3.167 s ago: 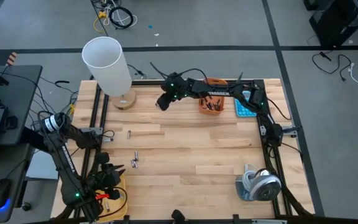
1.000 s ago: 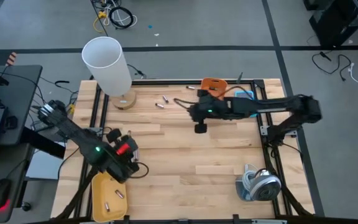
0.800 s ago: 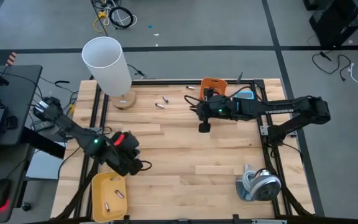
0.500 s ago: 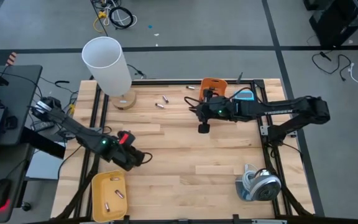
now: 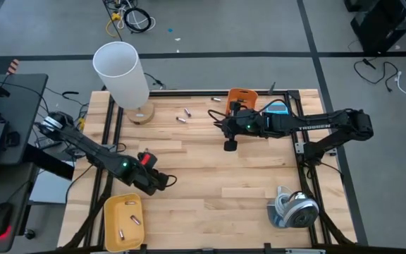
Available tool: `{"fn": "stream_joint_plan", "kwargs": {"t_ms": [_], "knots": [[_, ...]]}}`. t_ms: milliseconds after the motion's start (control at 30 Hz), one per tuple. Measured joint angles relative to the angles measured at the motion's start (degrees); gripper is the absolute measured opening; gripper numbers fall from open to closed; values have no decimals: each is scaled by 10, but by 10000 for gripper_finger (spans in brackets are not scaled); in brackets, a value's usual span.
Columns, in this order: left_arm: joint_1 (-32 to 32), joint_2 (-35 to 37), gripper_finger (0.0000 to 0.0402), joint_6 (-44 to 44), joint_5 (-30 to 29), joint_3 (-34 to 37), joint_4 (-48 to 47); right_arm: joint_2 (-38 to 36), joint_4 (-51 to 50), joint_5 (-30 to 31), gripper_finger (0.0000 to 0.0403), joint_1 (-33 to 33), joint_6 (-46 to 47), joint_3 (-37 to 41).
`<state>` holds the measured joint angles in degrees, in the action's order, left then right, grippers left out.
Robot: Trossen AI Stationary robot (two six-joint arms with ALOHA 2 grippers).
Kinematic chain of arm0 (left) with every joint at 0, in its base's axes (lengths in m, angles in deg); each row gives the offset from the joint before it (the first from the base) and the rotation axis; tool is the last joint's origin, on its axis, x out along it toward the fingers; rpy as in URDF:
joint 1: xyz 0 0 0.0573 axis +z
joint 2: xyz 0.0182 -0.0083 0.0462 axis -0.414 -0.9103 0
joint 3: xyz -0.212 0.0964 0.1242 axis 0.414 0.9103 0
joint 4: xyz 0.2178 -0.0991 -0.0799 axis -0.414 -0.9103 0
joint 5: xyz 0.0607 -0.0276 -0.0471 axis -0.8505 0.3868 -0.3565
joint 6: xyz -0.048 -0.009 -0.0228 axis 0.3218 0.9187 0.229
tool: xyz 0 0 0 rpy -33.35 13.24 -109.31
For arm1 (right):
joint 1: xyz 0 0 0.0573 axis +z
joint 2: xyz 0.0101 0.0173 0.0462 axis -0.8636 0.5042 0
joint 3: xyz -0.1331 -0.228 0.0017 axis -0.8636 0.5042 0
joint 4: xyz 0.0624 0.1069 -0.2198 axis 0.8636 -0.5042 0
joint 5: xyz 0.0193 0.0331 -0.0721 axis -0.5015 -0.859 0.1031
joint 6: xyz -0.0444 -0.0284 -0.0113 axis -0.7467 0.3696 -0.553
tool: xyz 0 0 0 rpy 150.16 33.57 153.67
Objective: Sort batteries
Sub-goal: Put the silver battery into the yellow bin
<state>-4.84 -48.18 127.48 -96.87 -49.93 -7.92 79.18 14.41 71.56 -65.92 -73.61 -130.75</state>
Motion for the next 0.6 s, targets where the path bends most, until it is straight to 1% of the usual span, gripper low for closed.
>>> {"fn": "stream_joint_plan", "kwargs": {"t_ms": [400,600], "knots": [[0,-48,138,1,24,0,-20,0,11,0,11,0,0,0],[0,-82,161,10,24,0,-18,0,11,0,14,0,0,0]]}}
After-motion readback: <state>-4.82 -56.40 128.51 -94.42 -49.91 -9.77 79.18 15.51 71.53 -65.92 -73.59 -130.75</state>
